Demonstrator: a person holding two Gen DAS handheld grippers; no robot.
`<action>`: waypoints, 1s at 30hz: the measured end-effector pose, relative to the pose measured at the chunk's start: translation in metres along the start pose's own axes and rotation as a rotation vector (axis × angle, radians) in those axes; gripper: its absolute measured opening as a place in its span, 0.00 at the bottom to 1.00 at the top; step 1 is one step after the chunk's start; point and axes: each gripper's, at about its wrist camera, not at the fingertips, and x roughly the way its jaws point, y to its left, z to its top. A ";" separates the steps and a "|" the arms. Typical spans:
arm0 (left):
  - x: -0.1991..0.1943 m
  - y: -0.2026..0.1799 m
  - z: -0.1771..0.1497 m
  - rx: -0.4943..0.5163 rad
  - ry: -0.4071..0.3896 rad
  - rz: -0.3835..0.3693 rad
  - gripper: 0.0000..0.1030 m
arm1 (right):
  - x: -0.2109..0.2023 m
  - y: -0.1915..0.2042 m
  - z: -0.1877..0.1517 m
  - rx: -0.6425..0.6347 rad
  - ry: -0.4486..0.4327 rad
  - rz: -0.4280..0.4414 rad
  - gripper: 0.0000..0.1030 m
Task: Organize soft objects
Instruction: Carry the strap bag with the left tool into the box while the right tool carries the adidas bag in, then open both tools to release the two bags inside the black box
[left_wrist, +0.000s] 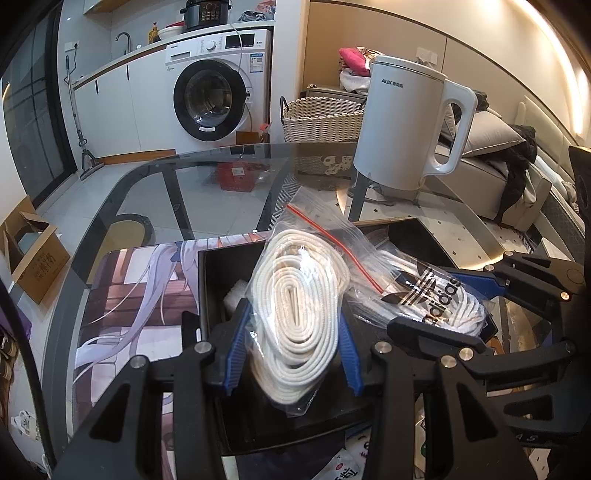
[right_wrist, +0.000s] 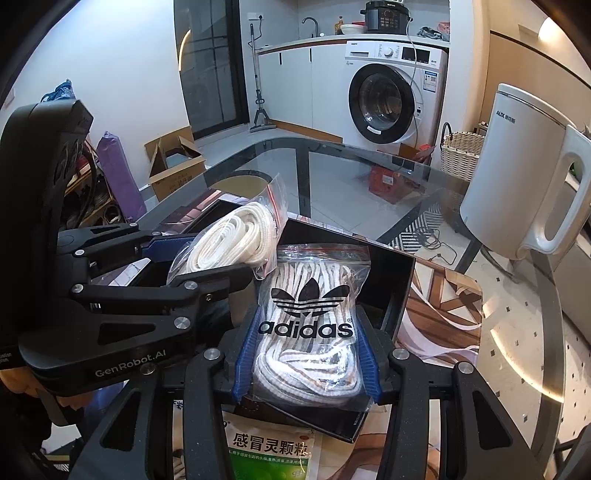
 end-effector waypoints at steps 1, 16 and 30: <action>0.000 0.000 0.000 -0.004 0.002 -0.009 0.41 | -0.001 0.000 0.000 -0.005 0.000 -0.005 0.48; 0.006 -0.005 -0.001 -0.012 0.009 -0.032 0.45 | -0.033 0.001 -0.008 -0.044 -0.044 -0.027 0.62; -0.016 -0.006 -0.006 0.000 -0.022 0.010 0.79 | -0.059 -0.002 -0.020 -0.029 -0.079 -0.040 0.69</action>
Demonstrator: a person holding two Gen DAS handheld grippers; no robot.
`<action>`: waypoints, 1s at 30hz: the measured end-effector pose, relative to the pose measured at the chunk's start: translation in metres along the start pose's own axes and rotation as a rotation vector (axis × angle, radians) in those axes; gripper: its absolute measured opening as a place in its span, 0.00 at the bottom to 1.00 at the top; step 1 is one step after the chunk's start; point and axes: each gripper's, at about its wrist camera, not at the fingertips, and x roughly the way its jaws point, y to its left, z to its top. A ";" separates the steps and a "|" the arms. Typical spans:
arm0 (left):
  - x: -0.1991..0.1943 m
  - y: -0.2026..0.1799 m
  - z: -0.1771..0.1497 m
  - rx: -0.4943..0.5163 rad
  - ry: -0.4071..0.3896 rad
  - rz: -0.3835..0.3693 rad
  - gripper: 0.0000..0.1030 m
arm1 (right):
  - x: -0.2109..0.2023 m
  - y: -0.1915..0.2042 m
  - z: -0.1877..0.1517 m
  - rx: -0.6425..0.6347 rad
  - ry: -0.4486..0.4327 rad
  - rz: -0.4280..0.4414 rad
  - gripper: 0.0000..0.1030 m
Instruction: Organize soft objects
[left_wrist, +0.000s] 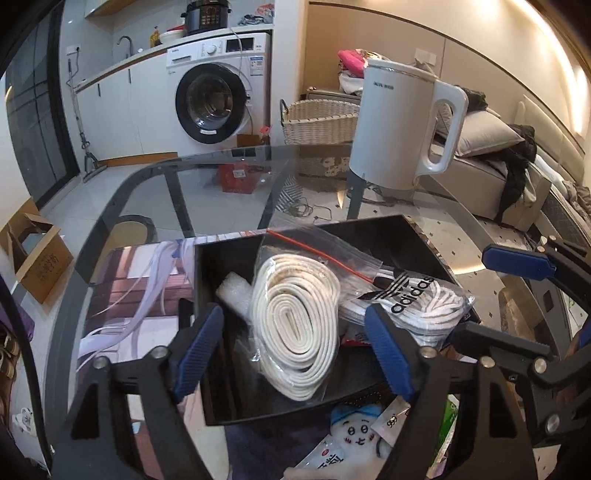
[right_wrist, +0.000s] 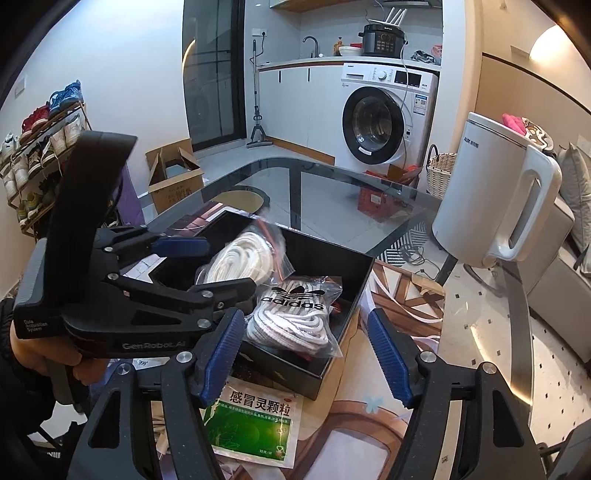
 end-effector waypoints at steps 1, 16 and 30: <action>-0.003 0.002 0.000 -0.002 -0.007 -0.008 0.81 | -0.002 0.000 -0.001 0.001 -0.004 0.000 0.71; -0.044 0.033 -0.019 -0.040 -0.083 0.061 1.00 | -0.026 0.007 -0.008 0.020 -0.046 -0.004 0.88; -0.061 0.033 -0.046 0.011 -0.100 0.030 1.00 | -0.033 0.012 -0.028 0.080 -0.055 -0.008 0.99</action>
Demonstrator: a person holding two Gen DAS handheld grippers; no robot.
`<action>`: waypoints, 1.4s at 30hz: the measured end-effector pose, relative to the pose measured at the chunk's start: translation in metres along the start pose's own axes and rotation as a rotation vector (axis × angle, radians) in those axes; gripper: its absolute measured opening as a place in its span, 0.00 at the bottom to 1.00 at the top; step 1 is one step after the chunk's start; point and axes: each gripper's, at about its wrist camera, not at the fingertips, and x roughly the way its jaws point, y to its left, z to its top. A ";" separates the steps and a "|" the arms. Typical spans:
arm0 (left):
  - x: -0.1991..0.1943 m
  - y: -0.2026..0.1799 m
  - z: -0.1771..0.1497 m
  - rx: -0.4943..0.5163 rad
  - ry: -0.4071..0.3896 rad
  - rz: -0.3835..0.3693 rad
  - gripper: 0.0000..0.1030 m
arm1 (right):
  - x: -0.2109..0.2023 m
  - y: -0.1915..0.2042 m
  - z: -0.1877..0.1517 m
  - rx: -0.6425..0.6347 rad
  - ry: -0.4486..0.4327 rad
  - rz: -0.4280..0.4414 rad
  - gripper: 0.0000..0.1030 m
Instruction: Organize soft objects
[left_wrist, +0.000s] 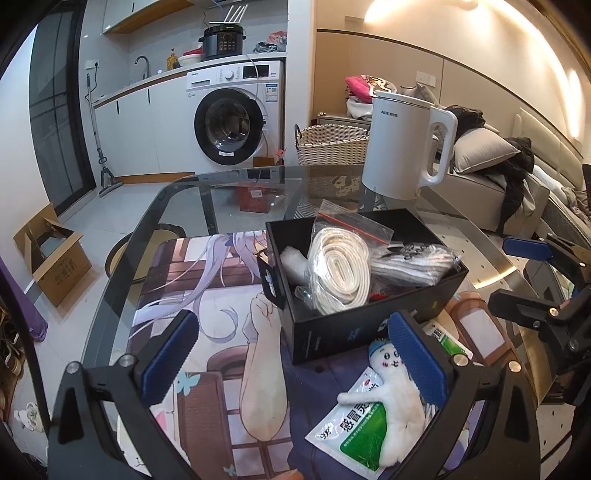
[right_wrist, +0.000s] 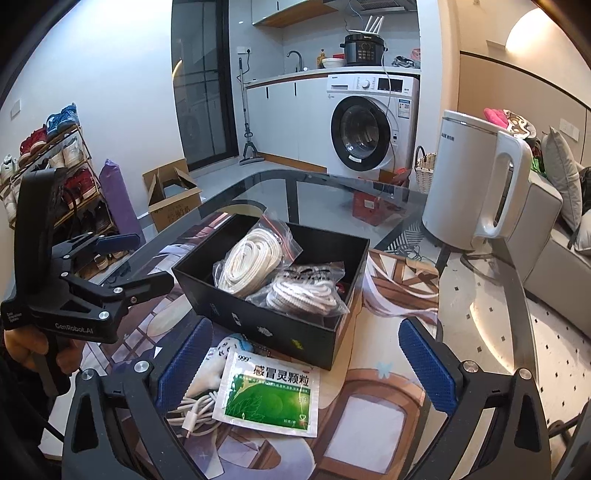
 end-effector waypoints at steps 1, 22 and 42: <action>-0.001 -0.001 -0.002 0.001 0.001 -0.002 1.00 | 0.001 0.000 -0.002 0.005 0.004 -0.003 0.99; 0.010 -0.012 -0.040 0.041 0.065 -0.066 1.00 | 0.025 0.003 -0.046 0.077 0.122 0.038 0.99; 0.017 -0.018 -0.057 0.067 0.116 -0.095 1.00 | 0.058 -0.001 -0.054 0.139 0.204 0.087 0.99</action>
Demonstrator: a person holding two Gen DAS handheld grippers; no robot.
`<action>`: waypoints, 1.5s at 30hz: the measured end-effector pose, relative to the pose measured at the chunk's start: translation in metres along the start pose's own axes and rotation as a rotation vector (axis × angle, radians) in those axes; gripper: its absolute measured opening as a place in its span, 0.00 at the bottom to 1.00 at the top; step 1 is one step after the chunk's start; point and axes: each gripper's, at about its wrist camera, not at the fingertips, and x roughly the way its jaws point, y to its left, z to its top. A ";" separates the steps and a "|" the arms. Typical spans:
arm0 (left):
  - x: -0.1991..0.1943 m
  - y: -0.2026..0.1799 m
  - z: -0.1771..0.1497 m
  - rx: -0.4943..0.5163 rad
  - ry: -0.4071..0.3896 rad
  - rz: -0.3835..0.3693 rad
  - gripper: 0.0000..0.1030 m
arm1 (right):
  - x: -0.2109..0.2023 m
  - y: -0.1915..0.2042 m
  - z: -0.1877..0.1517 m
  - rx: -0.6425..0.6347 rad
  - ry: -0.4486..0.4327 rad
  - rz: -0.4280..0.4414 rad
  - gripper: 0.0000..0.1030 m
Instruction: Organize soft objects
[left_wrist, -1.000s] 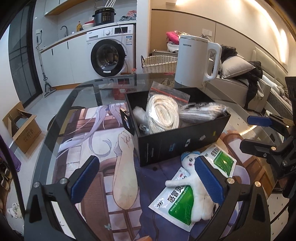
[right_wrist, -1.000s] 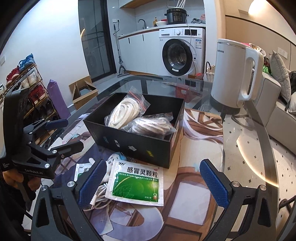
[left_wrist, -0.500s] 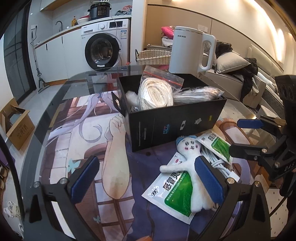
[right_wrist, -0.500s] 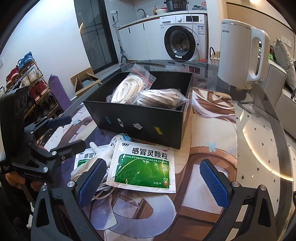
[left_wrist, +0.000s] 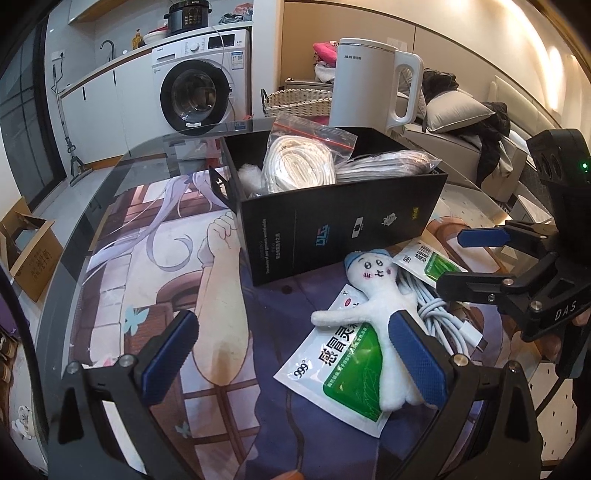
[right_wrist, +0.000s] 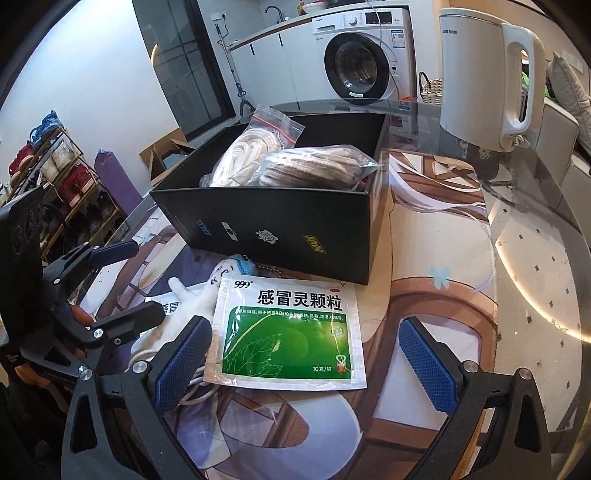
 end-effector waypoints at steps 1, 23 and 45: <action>0.000 -0.001 0.000 0.001 0.001 0.002 1.00 | -0.001 -0.001 0.000 -0.005 -0.001 -0.007 0.99; 0.006 -0.002 0.012 -0.002 0.024 -0.025 1.00 | 0.002 -0.011 -0.003 -0.031 0.055 0.093 0.99; 0.006 0.001 0.009 0.000 0.045 -0.026 1.00 | 0.011 -0.009 -0.004 -0.178 0.108 -0.016 0.99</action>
